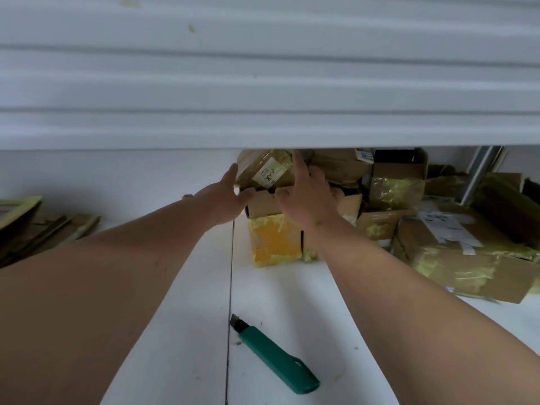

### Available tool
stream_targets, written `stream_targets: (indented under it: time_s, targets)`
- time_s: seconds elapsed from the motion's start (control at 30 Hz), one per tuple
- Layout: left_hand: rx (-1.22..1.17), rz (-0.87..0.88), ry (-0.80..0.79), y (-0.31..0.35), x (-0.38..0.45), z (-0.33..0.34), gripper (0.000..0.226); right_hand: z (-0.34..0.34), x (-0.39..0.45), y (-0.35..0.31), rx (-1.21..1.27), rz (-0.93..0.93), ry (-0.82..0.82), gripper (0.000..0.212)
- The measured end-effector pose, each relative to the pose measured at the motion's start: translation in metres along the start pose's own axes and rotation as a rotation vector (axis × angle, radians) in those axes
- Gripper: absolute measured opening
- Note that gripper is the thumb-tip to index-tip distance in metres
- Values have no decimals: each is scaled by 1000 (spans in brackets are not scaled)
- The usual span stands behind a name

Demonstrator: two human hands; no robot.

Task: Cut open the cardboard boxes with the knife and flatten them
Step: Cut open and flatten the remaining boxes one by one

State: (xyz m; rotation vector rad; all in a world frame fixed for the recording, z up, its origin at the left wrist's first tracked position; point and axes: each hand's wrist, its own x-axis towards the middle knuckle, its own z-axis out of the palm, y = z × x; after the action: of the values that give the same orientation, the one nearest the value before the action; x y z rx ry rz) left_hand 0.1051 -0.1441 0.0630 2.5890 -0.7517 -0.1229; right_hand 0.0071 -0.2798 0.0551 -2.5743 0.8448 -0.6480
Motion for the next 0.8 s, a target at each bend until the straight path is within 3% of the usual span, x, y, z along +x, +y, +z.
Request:
stream_targets:
  time_s: [0.13, 0.23, 0.4, 0.6, 0.8]
  targets:
    - [-398, 47, -72, 8, 0, 3, 64, 0, 4, -2, 81, 45, -14, 70]
    - [-515, 97, -24, 8, -1, 4, 63, 0, 0, -4, 172, 31, 2, 67]
    - [-491, 202, 195, 9, -8, 1, 42, -4, -7, -4, 283, -59, 130, 53]
    - [-466, 235, 475, 5, -22, -6, 29, -8, -24, -11, 618, -170, 200, 63]
    - [-449, 319, 669, -19, -51, -11, 51, -4, -52, -25, 648, -232, 139, 57]
